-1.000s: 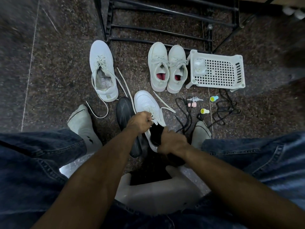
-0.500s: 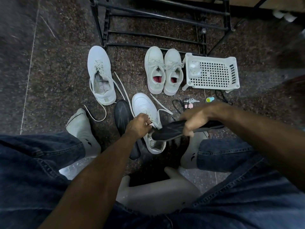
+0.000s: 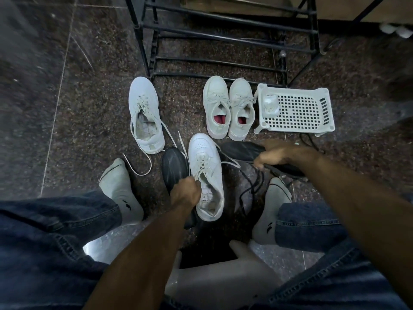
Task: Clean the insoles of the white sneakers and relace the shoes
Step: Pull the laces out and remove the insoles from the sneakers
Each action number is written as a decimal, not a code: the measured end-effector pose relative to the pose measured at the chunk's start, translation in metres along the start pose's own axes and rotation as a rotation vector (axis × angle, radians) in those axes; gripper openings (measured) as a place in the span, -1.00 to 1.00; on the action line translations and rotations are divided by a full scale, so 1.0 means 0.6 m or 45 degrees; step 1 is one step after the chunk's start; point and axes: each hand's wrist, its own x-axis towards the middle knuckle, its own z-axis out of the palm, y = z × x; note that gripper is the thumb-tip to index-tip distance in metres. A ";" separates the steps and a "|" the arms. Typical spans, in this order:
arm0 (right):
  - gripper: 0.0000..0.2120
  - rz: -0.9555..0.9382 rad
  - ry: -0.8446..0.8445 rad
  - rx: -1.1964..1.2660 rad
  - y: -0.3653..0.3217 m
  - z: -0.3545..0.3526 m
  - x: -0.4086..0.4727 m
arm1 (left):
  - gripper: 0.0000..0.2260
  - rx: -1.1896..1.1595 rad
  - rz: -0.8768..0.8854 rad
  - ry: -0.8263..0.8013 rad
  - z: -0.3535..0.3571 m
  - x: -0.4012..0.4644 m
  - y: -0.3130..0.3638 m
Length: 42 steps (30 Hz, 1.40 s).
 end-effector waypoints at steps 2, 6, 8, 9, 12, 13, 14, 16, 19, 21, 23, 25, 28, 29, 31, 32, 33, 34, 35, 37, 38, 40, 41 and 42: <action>-0.55 -0.012 0.115 0.074 0.001 0.021 0.011 | -0.68 0.040 0.041 0.143 -0.024 0.001 -0.005; -0.42 0.093 0.161 0.160 0.011 0.079 0.044 | -0.70 0.011 0.019 0.354 -0.089 0.037 -0.002; -0.26 0.116 0.160 0.223 0.012 0.103 0.053 | -0.69 -0.069 0.009 0.402 -0.128 0.071 0.008; -0.21 0.108 0.149 0.258 0.011 0.115 0.055 | -0.68 -0.092 0.001 0.405 -0.148 0.090 0.016; -0.20 0.011 0.095 0.304 0.006 0.158 0.065 | -0.66 -0.072 -0.077 0.361 -0.213 0.148 0.051; -0.20 -0.016 0.055 0.301 0.004 0.170 0.071 | -0.66 -0.096 -0.108 0.330 -0.232 0.171 0.061; -0.18 -0.041 0.010 0.302 0.004 0.183 0.081 | -0.67 -0.134 -0.128 0.295 -0.247 0.194 0.069; -0.19 -0.073 -0.051 0.310 -0.003 0.203 0.090 | -0.70 -0.176 -0.149 0.232 -0.263 0.241 0.076; -0.15 -0.097 -0.019 0.351 -0.020 0.229 0.085 | -0.72 -0.235 -0.183 0.153 -0.267 0.285 0.077; -0.10 -0.119 0.011 0.385 -0.030 0.253 0.089 | -0.73 -0.306 -0.224 0.087 -0.256 0.300 0.071; -0.10 -0.104 0.063 0.422 -0.041 0.275 0.095 | -0.70 -0.330 -0.237 0.053 -0.232 0.317 0.054; -0.09 -0.077 0.138 0.415 -0.052 0.296 0.098 | -0.60 -0.371 -0.246 0.046 -0.204 0.335 0.030; -0.01 -0.096 0.185 0.445 -0.067 0.323 0.101 | -0.57 -0.495 -0.238 0.111 -0.182 0.355 0.008; 0.02 -0.115 0.187 0.456 -0.071 0.330 0.103 | -0.61 -0.526 -0.220 0.138 -0.188 0.350 0.013; 0.05 -0.133 0.197 0.405 -0.078 0.338 0.107 | -0.67 -0.599 -0.199 0.188 -0.207 0.335 0.032; 0.04 -0.125 0.202 0.372 -0.079 0.340 0.111 | -0.66 -0.630 -0.194 0.202 -0.213 0.329 0.041; 0.01 -0.113 0.204 0.359 -0.079 0.341 0.114 | -0.63 -0.640 -0.181 0.209 -0.216 0.325 0.046; -0.02 -0.099 0.210 0.362 -0.078 0.342 0.116 | -0.59 -0.619 -0.167 0.204 -0.218 0.319 0.050; -0.05 -0.090 0.210 0.363 -0.076 0.342 0.119 | -0.57 -0.582 -0.151 0.211 -0.216 0.312 0.050; -0.11 -0.104 0.204 0.349 -0.072 0.343 0.122 | -0.58 -0.511 -0.098 0.286 -0.207 0.287 0.045; -0.13 -0.114 0.201 0.338 -0.069 0.344 0.122 | -0.61 -0.490 -0.056 0.363 -0.200 0.269 0.041; -0.16 -0.107 0.205 0.328 -0.065 0.344 0.123 | -0.71 -0.482 0.004 0.533 -0.180 0.228 0.033; -0.17 -0.100 0.211 0.337 -0.065 0.343 0.123 | -0.76 -0.485 0.026 0.602 -0.166 0.206 0.025; -0.18 -0.092 0.221 0.366 -0.065 0.343 0.124 | -0.79 -0.493 0.025 0.646 -0.150 0.182 0.017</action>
